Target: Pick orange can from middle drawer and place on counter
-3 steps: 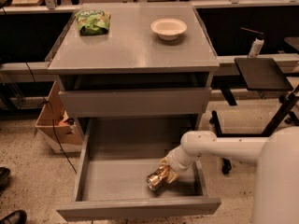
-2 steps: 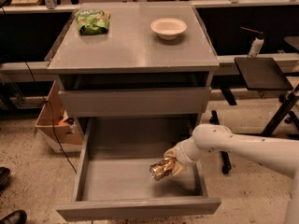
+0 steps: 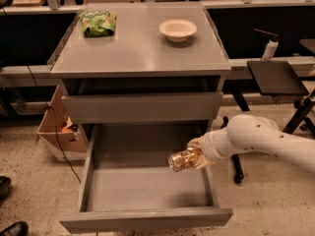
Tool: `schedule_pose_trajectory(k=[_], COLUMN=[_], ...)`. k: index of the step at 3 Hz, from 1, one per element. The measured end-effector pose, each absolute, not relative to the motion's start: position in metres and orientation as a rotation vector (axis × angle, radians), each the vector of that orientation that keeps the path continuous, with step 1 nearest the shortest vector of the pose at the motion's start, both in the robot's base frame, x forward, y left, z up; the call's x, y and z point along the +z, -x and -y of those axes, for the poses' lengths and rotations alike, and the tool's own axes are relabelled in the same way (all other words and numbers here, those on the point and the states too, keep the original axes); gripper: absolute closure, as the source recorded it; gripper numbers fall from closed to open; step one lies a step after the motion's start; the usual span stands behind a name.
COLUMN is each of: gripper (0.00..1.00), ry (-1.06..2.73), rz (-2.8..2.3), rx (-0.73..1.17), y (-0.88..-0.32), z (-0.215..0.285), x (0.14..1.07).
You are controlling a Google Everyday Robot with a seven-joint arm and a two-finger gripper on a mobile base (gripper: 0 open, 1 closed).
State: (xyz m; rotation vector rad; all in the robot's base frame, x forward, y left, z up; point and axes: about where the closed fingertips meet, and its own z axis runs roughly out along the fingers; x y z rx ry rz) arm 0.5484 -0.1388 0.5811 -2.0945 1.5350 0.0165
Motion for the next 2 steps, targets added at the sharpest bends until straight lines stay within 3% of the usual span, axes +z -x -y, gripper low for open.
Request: schedule_pose_trajectory(k=[1,2], gripper=[1.00,1.00], ry=[2.038,2.039], rz=[-1.569,-1.569], rx=[-0.078,-0.078], y=[-0.5424,-0.5425], z=[0.1565,0.1565], x=[0.6405,0.6407])
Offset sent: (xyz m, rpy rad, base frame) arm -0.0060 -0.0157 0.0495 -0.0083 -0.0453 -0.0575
